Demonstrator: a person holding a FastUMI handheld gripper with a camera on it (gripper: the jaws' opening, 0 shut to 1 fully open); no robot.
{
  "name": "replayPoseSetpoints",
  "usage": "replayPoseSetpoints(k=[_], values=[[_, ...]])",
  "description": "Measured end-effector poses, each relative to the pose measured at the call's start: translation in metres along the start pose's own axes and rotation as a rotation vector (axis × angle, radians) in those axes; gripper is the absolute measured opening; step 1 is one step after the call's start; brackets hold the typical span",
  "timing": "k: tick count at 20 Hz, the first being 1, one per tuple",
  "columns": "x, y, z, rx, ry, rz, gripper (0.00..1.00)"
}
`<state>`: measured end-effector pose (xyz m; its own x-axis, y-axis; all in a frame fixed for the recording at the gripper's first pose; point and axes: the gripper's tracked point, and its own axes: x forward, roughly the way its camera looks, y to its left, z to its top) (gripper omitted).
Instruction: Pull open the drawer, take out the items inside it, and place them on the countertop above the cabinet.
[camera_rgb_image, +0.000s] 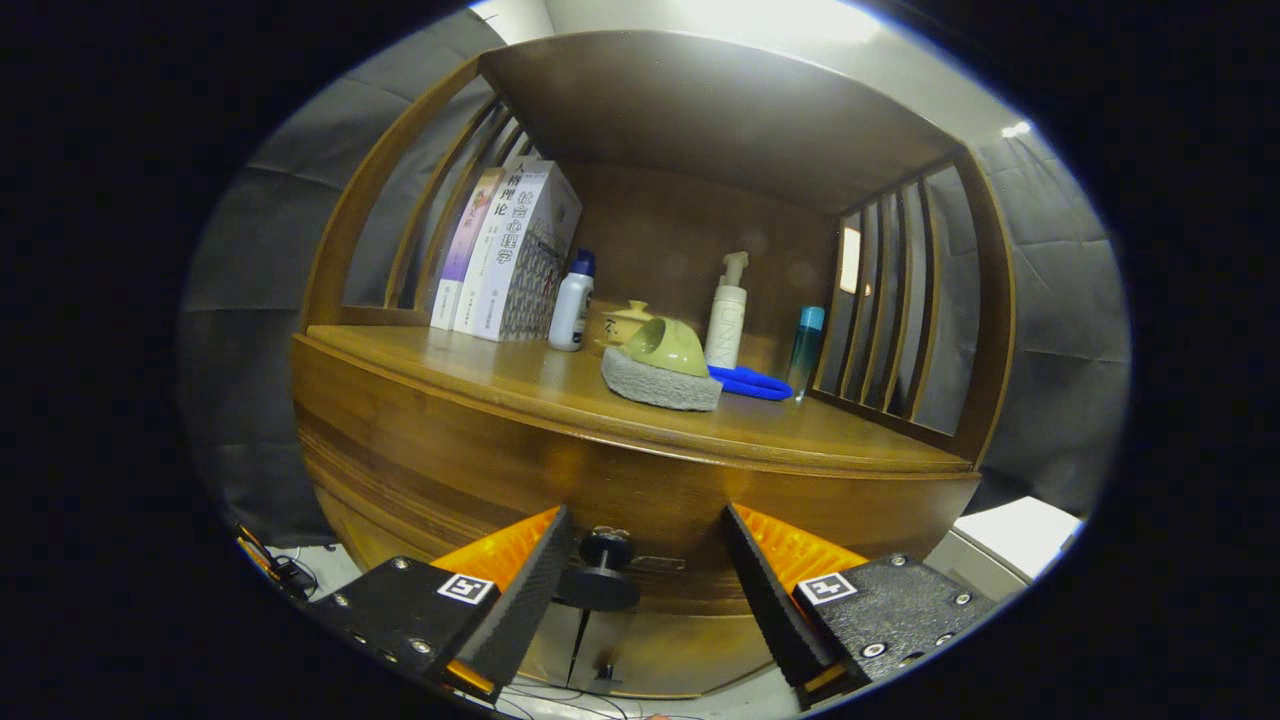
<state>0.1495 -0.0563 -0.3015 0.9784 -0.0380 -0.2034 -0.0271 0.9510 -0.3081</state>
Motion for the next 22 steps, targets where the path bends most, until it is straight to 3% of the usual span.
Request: replayPoseSetpoints(k=[2,4,6,10,13,18,22], values=[[-0.016,-0.012,0.013,-0.064,-0.022,0.027,0.95],[-0.035,-0.055,0.029,-0.136,-0.031,-0.067,0.94],[-0.050,-0.077,0.056,-0.110,-0.034,-0.086,0.94],[-0.080,-0.092,0.148,-0.032,-0.152,-0.039,0.94],[-0.118,-0.081,0.195,0.008,-0.227,0.064,0.94],[-0.175,-0.099,0.223,0.079,-0.197,-0.017,0.94],[-0.204,-0.121,0.243,0.045,-0.187,-0.125,0.94]])
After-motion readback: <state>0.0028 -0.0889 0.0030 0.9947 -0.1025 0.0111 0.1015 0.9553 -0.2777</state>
